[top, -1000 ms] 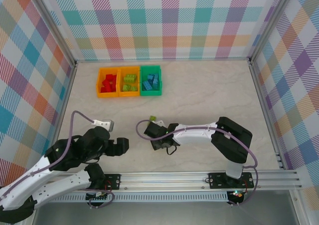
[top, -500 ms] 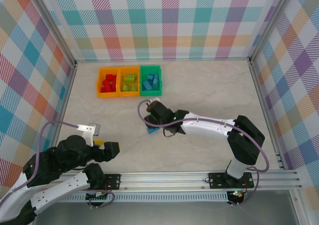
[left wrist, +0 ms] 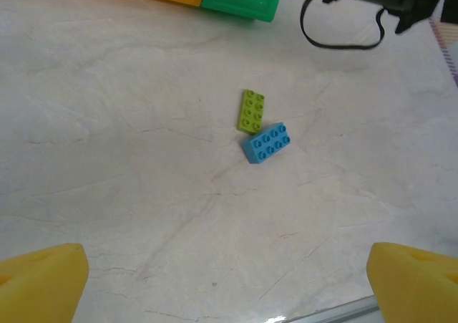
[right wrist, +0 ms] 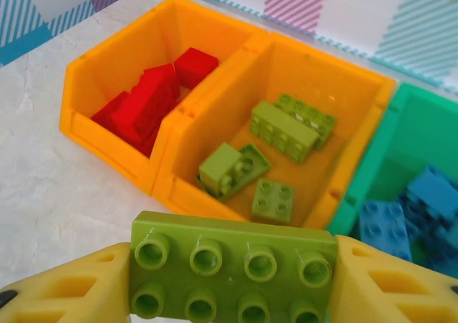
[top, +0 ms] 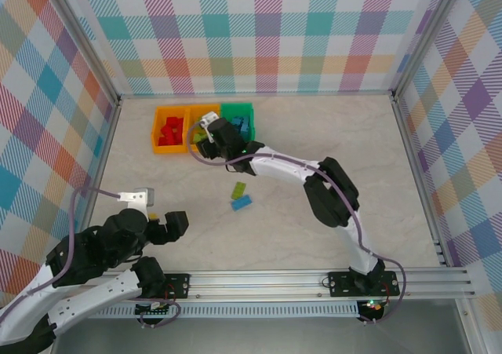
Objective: Sort the legos into containers by color
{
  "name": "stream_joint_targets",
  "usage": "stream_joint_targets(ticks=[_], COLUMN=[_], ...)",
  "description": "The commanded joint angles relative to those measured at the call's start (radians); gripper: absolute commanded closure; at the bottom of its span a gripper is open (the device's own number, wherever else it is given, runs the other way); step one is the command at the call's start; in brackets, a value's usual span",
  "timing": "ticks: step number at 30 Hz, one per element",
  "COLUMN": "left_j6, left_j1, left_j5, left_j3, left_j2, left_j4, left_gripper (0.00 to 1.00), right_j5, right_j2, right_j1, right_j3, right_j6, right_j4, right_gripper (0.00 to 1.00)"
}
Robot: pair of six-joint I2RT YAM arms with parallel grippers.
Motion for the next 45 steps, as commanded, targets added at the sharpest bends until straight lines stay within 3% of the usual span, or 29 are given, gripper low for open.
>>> stream_joint_targets(ticks=[1,10,14,20,31,35,40,45], left_j6=[-0.021,-0.025,-0.028,-0.044,0.028,0.086,0.117,0.158], left_j1=[-0.011,-0.011,-0.011,-0.011,-0.011,-0.011,-0.009,0.026], left_j5=[-0.024,-0.064,-0.034,-0.047,-0.061,-0.027,0.018,0.069], left_j3=[-0.012,-0.064,-0.081,-0.093,-0.087,-0.099,-0.137,-0.103], left_j2=[0.027,0.066,0.068,0.054,0.167,0.236,0.325,0.537], left_j4=[0.008,0.02,0.051,0.038,0.107,0.176,0.316,0.416], left_gripper=[0.0,0.0,0.0,0.0,0.0,0.0,0.0,0.01], right_j5=[-0.012,-0.004,0.01,0.024,-0.066,-0.169,-0.283,-0.244], right_j2=[0.066,0.294,0.438,0.561,0.424,0.296,-0.149,-0.472], right_j1=[-0.018,-0.042,-0.048,-0.05,-0.05,-0.054,-0.105,-0.128], right_j3=[0.13,0.421,0.678,1.01,1.016,0.869,0.153,-0.236], right_j6=[-0.109,-0.148,-0.2,-0.18,-0.218,-0.262,-0.203,-0.086], right_j4=[0.001,-0.097,-0.223,-0.504,-0.842,-0.901,-0.517,-0.424], right_gripper=[0.51,0.5,0.46,0.15,0.0,0.0,0.0,0.0])
